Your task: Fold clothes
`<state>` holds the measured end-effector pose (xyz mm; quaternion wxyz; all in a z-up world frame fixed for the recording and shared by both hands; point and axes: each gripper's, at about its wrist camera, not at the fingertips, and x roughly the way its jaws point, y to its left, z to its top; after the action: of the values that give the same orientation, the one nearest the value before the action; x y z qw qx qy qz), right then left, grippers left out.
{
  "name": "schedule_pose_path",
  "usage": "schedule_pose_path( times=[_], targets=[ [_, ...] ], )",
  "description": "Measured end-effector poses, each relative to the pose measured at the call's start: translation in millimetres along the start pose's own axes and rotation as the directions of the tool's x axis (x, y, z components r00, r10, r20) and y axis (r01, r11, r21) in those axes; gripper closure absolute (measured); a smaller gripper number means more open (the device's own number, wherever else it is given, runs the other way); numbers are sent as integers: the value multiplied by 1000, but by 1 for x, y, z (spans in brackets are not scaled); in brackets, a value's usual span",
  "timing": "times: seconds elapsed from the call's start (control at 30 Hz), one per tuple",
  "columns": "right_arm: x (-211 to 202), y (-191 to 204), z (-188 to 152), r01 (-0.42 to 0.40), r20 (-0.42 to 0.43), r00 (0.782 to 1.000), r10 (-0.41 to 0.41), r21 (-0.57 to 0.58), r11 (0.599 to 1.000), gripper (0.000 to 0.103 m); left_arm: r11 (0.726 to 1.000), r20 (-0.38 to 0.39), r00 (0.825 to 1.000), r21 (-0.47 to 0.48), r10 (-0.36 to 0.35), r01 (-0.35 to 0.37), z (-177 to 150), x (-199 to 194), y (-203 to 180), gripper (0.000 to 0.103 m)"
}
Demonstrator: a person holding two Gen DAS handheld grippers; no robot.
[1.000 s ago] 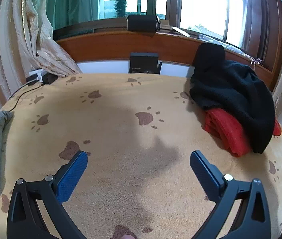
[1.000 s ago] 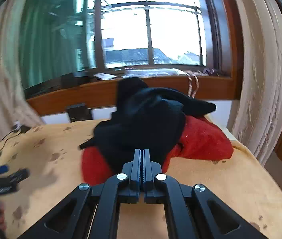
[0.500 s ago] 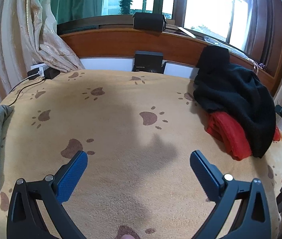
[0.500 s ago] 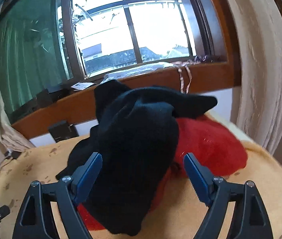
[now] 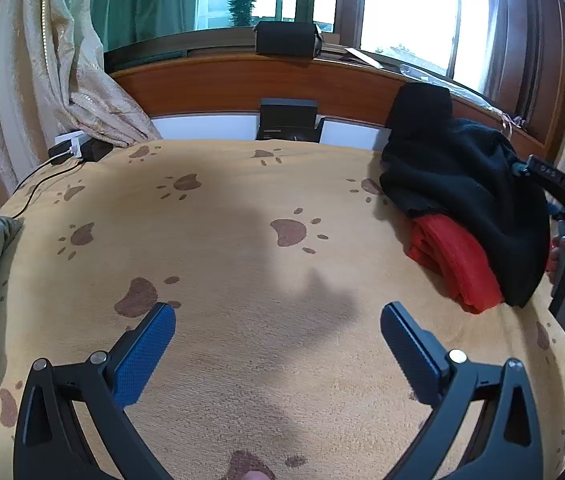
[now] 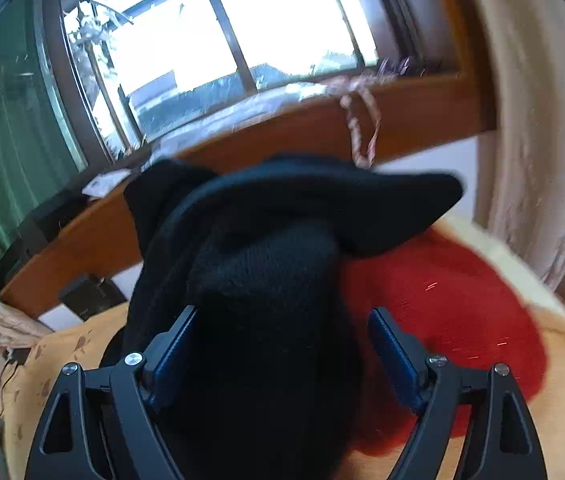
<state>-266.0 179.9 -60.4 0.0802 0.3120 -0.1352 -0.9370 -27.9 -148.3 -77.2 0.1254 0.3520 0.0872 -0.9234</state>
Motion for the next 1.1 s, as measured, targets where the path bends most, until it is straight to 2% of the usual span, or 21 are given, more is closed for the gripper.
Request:
schedule_pose_path(
  times=[0.07, 0.1, 0.23, 0.27, 0.3, 0.33, 0.37, 0.5, 0.6, 0.73, 0.9, 1.03, 1.1],
  targets=[
    [6, 9, -6, 40, -22, 999, -41, -49, 998, 66, 1000, -2, 1000, -4, -2, 2, 0, 0, 1, 0],
    [4, 12, -9, 58, -7, 998, -59, -64, 996, 73, 1000, -3, 1000, -3, -2, 2, 0, 0, 1, 0],
    [-18, 19, -16, 13, 41, 999, -10, -74, 997, 79, 1000, 1, 1000, 0, -5, 5, -1, -1, -1, 0],
    [-28, 16, -17, -45, 50, 998, 48, -54, 998, 88, 1000, 3, 1000, 0, -5, 5, -1, -2, -1, 0],
    [-39, 14, -19, -105, 60, 992, 107, -35, 994, 90, 1000, 5, 1000, 1, -5, 5, -1, -3, -1, 0],
    [-53, 16, -20, -184, 71, 980, 186, -31, 982, 90, 1000, 7, 1000, 0, -5, 5, -1, -3, -1, 0],
    [-70, 22, -23, -224, 88, 969, 229, -62, 973, 90, 1000, 9, 1000, -2, -4, 4, -1, -3, -1, 0],
    [-129, 53, -43, -311, 97, 938, 334, -194, 930, 90, 1000, 14, 1000, -17, 2, -2, 0, -4, 3, 0],
    [-163, 64, -65, -409, 69, 900, 430, -204, 889, 90, 999, 23, 1000, -37, 3, -2, 1, -6, 8, 0],
    [-219, 76, -103, -489, 39, 856, 515, -262, 832, 90, 998, 43, 999, -70, 7, -4, 4, -11, 16, 0],
    [-266, 92, -162, -565, -112, 816, 567, -362, 741, 90, 994, 59, 998, -111, 15, -9, 8, -17, 27, 0],
    [-277, 95, -208, -619, -281, 786, 551, -349, 704, 89, 991, 79, 997, -136, 18, -7, 10, -22, 33, 0],
    [-277, 95, -223, -609, -323, 793, 517, -370, 702, 88, 990, 93, 996, -139, 18, -5, 11, -24, 34, 0]
  ],
)
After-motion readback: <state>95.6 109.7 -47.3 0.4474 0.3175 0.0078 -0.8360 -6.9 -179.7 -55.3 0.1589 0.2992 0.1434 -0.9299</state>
